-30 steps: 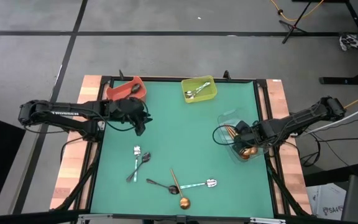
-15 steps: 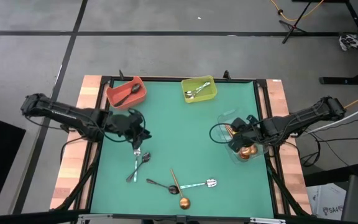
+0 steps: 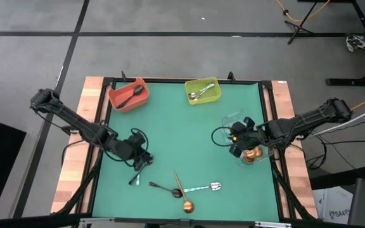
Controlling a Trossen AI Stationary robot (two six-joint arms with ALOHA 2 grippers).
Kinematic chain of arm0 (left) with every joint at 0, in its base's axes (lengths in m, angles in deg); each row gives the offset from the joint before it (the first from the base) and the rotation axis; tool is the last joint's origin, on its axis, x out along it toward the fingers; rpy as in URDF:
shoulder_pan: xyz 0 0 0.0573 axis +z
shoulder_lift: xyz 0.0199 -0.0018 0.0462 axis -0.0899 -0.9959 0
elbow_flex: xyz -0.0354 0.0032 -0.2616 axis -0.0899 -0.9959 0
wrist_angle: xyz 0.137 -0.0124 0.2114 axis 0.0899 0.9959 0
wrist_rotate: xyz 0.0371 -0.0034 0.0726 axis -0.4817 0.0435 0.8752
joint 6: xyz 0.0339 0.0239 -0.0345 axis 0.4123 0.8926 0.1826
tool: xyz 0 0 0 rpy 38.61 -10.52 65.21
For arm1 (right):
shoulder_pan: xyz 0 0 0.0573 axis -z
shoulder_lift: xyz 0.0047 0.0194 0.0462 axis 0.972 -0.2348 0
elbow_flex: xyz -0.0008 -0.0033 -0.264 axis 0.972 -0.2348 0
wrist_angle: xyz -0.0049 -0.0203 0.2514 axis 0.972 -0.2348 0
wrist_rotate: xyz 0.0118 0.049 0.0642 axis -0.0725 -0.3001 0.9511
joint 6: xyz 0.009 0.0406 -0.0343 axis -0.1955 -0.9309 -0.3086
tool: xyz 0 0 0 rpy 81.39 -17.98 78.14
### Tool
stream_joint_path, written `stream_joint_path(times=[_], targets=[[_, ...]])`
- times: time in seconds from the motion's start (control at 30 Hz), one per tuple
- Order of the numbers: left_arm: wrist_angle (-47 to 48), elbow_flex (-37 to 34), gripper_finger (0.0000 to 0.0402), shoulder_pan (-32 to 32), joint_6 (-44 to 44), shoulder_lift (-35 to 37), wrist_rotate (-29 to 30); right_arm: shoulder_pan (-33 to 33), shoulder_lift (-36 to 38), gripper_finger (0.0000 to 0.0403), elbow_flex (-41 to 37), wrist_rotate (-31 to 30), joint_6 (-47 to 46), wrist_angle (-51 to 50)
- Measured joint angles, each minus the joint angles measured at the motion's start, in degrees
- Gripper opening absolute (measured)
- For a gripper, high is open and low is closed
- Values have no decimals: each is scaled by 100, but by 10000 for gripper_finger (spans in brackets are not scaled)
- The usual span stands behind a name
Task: Sort silverware by color (type)
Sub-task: Put the left black spoon into the orange bin
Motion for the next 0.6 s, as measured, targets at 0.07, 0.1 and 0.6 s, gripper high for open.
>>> stream_joint_path(times=[0.07, 0.1, 0.6], targets=[[-109, -2, 110, -140, -274, -162, -55, -1, 0, 67, 0, 2, 37, 106], [-151, -1, 110, -209, -396, -247, -90, 1, 0, 67, 0, 0, 35, 146], [1148, 1258, 110, -575, -1269, -1447, -578, 0, 0, 67, 0, 0, 37, 176]])
